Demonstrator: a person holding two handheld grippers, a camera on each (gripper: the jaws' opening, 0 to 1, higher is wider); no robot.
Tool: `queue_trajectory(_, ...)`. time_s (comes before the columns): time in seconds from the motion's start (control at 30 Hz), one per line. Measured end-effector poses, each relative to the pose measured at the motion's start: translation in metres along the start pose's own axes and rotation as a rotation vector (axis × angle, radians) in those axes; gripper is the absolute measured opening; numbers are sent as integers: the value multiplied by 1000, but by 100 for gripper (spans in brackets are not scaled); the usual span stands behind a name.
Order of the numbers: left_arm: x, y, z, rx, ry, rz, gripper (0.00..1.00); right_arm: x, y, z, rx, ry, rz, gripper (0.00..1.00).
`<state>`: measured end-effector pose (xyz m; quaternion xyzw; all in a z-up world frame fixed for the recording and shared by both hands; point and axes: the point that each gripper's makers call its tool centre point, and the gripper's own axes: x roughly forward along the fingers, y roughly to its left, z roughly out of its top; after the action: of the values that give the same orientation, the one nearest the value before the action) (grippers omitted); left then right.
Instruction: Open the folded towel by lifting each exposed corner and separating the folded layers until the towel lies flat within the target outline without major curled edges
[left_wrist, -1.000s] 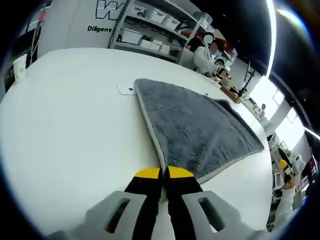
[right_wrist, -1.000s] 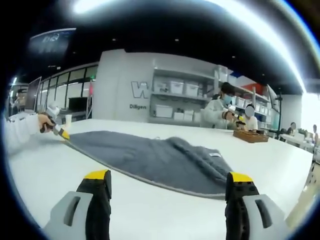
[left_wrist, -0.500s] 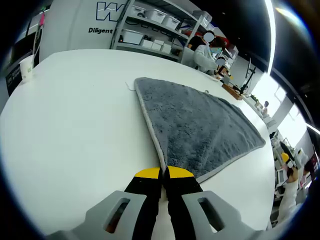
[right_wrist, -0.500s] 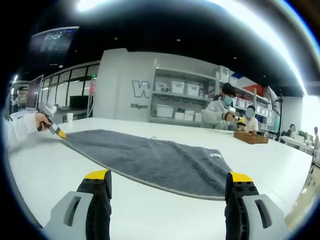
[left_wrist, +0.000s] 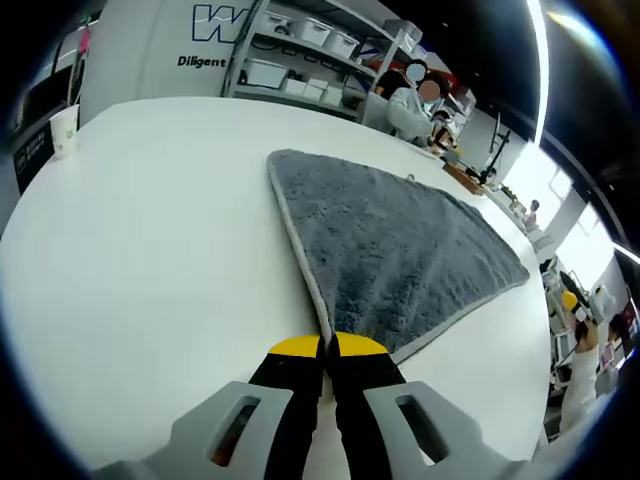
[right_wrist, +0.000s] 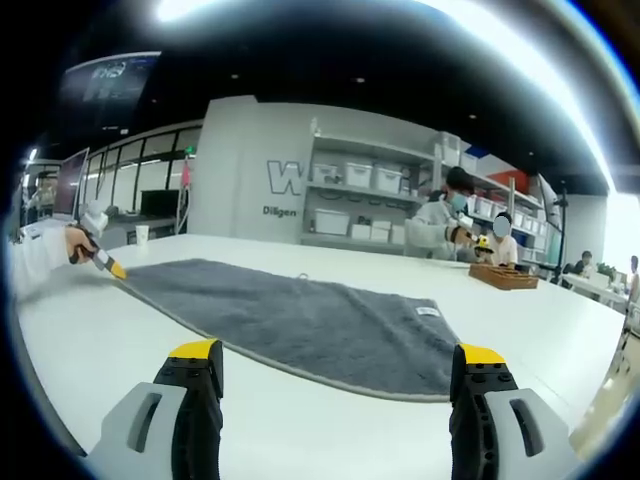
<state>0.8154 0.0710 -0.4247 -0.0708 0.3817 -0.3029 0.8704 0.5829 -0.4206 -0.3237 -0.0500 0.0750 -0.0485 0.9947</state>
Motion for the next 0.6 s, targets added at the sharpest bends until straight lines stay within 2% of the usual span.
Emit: queue_trajectory(0.6, -50, 7, -28, 21, -15, 29, 3, 2, 10, 4, -14, 1, 14, 94)
